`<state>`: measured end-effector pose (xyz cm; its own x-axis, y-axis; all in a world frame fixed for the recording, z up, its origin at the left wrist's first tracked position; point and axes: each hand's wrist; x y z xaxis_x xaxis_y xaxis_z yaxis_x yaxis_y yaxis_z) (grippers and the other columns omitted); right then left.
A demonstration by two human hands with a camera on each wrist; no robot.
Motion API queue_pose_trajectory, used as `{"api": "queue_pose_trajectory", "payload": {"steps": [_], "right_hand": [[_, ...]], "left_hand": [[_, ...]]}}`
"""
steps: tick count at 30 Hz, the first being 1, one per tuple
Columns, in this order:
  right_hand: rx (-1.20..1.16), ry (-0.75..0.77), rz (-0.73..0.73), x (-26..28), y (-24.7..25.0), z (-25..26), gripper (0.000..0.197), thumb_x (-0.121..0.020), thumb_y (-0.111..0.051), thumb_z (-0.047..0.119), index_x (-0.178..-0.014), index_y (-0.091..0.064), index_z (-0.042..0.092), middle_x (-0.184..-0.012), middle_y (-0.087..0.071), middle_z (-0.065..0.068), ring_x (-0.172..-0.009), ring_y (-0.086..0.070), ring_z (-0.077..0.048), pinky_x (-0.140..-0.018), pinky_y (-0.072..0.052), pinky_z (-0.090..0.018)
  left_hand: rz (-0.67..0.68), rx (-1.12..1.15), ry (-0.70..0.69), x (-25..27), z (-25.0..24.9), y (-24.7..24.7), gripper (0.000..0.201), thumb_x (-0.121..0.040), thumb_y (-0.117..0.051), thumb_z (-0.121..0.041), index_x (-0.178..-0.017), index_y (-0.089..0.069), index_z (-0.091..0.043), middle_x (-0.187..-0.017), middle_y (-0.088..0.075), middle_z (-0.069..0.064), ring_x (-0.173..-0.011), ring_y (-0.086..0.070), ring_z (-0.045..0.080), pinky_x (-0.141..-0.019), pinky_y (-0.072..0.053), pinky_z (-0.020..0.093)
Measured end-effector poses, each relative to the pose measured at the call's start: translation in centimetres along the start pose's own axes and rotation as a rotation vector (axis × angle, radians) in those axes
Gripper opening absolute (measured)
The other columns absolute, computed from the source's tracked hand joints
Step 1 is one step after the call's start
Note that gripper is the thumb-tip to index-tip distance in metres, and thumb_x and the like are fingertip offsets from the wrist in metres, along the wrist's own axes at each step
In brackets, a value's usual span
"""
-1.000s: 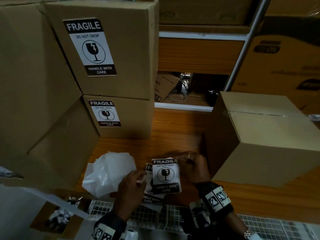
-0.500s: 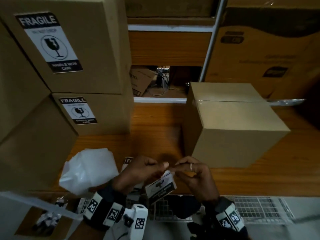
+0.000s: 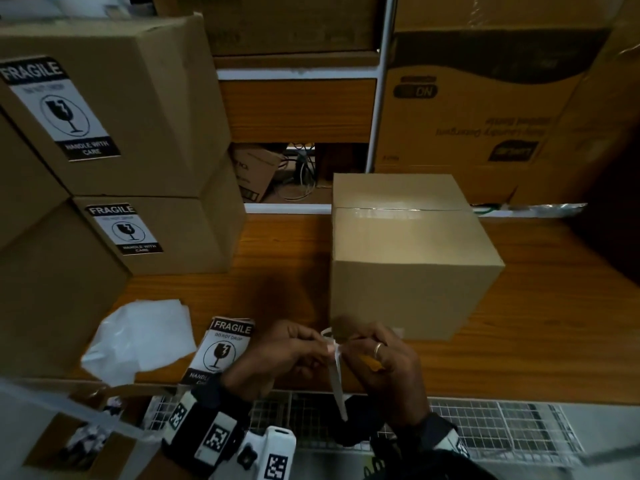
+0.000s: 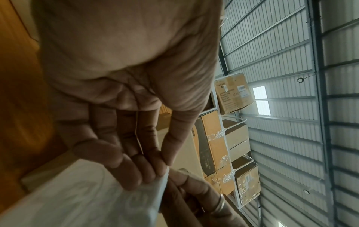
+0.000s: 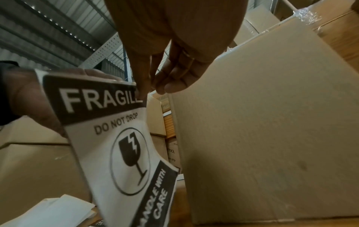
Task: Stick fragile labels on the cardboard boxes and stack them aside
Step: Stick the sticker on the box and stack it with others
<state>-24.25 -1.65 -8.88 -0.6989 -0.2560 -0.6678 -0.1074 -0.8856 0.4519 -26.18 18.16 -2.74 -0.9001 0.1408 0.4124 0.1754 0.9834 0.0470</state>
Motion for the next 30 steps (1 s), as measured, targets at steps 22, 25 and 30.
{"api": "queue_pose_trajectory", "payload": {"steps": [22,25,30], "right_hand": [[-0.245,0.086,0.241,-0.2,0.6,-0.3,0.015,-0.084,-0.075,0.005,-0.098,-0.069,0.004,-0.113,-0.070,0.002,-0.107,-0.068,-0.008,-0.083,-0.058,-0.028],[-0.214,0.115,0.244,-0.1,-0.6,-0.7,0.020,-0.086,-0.075,0.009,-0.102,-0.065,0.014,-0.105,-0.070,0.000,-0.094,-0.070,-0.014,-0.071,-0.059,-0.036],[-0.113,0.104,0.202,-0.2,-1.8,0.2,0.030,-0.090,-0.070,0.025,-0.116,-0.055,0.024,-0.094,-0.073,0.000,-0.081,-0.072,-0.015,-0.061,-0.060,-0.036]], "left_hand": [[-0.249,0.077,-0.022,0.4,0.6,0.7,0.025,-0.094,-0.066,-0.031,-0.096,-0.070,-0.006,-0.083,-0.073,0.003,-0.077,-0.066,0.016,-0.068,-0.051,0.027],[-0.223,0.070,-0.023,1.2,0.7,0.9,0.034,-0.084,-0.076,-0.032,-0.108,-0.067,-0.009,-0.094,-0.078,0.006,-0.086,-0.072,0.022,-0.072,-0.054,0.031],[-0.245,0.102,-0.048,1.9,1.5,2.4,0.037,-0.083,-0.080,-0.010,-0.116,-0.064,-0.014,-0.097,-0.078,0.016,-0.090,-0.075,0.033,-0.076,-0.058,0.044]]}}
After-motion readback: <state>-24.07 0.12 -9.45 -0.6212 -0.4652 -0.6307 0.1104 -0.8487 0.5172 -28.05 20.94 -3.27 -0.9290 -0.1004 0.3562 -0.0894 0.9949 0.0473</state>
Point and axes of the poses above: each hand's wrist, its own x-axis away from the middle knuckle, its own y-axis out of the back of the hand, z = x × y
